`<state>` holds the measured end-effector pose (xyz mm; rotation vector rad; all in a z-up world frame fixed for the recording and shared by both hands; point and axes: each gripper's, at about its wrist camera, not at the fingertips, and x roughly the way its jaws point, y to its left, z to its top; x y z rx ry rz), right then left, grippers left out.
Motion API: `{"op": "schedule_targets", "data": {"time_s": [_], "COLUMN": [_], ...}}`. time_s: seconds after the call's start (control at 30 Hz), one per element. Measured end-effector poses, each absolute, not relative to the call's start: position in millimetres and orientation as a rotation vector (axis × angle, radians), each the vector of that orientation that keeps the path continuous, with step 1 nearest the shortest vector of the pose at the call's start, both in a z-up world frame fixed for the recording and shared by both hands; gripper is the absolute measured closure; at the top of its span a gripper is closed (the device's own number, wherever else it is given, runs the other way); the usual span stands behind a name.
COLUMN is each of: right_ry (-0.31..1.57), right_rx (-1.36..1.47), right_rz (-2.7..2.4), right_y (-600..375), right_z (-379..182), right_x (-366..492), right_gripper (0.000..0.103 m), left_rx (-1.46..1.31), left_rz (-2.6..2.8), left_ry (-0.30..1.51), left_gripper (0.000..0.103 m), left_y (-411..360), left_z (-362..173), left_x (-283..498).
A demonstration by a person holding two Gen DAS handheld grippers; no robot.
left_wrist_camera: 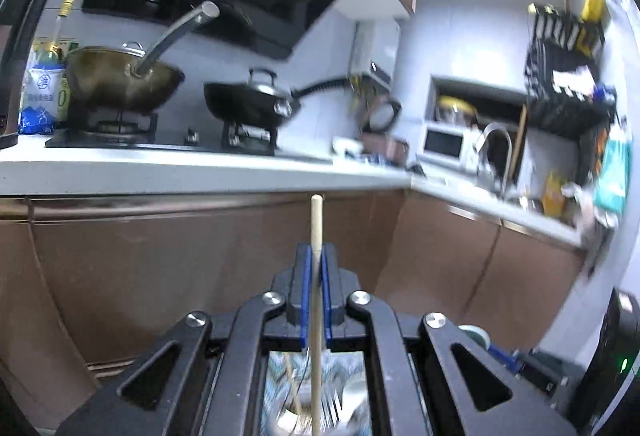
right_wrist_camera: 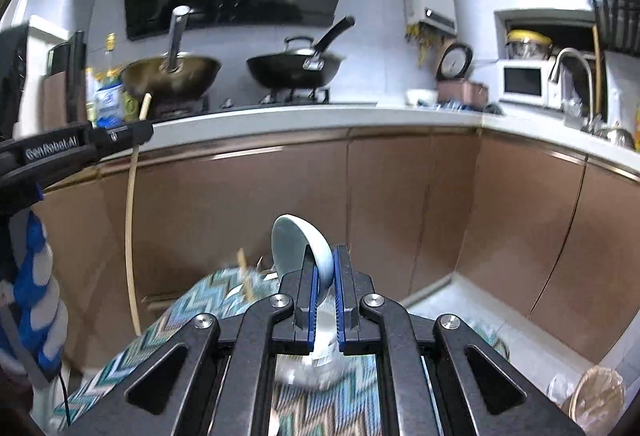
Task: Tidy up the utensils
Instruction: 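Lift the chopstick and spoon with both tools over the caddy, then open both tools to release the chopstick and spoon into the caddy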
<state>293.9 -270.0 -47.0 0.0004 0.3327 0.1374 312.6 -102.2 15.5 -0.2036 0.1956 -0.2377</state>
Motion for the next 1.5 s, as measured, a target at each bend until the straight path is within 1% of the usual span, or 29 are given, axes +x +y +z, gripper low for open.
{"op": "schedule_targets", "data": {"time_s": [0.2,0.57,0.63,0.77,0.8,0.93,0.97,1.0,1.07,1.1,1.13,1.27,1.33,1.4,1.5], "right_ry": [0.283,0.324,0.334,0.343,0.345,0.348,0.345,0.340,0.335,0.332,0.329,0.324,0.324,0.327,0.330], "right_rx": [-0.017,0.009,0.008,0.015,0.014,0.014,0.014,0.014,0.016,0.018,0.019,0.028,0.038,0.050,0.066], "right_rz": [0.085,0.066,0.061,0.065,0.066,0.072,0.072,0.070,0.068,0.064,0.061,0.045,0.039,0.031,0.020], "right_y": [-260,-261,-260,-258,-257,-257,-257,-258,-260,-261,-262,-268,-271,-274,-279], "right_z": [-68,-127,-137,-147,-148,-147,-145,-143,-139,-136,-133,-122,-118,-114,-109], "right_x": [334,363,365,364,362,354,352,348,344,341,338,323,314,303,285], "right_gripper": [0.096,0.095,0.094,0.087,0.084,0.082,0.079,0.074,0.071,0.070,0.070,0.070,0.070,0.067,0.066], "left_rx": [-0.262,-0.262,-0.251,-0.255,-0.248,-0.227,-0.224,-0.220,-0.211,-0.205,-0.198,-0.167,-0.162,-0.153,-0.124], "left_rz": [-0.189,-0.106,-0.087,-0.087,-0.088,-0.095,-0.095,-0.096,-0.100,-0.098,-0.094,-0.066,-0.061,-0.052,-0.040], "left_ry": [0.135,0.194,0.190,0.196,0.197,0.206,0.206,0.206,0.206,0.203,0.198,0.193,0.206,0.218,0.239], "left_gripper": [0.099,0.098,0.098,0.097,0.097,0.097,0.096,0.094,0.084,0.076,0.072,0.069,0.063,0.061,0.059], "left_y": [-113,-128,-128,-124,-124,-121,-121,-120,-118,-117,-116,-109,-106,-102,-94], "left_z": [-10,-81,-90,-102,-104,-104,-102,-100,-96,-93,-91,-78,-73,-69,-65], "left_x": [349,388,389,386,385,376,374,372,365,361,357,338,330,321,305]}}
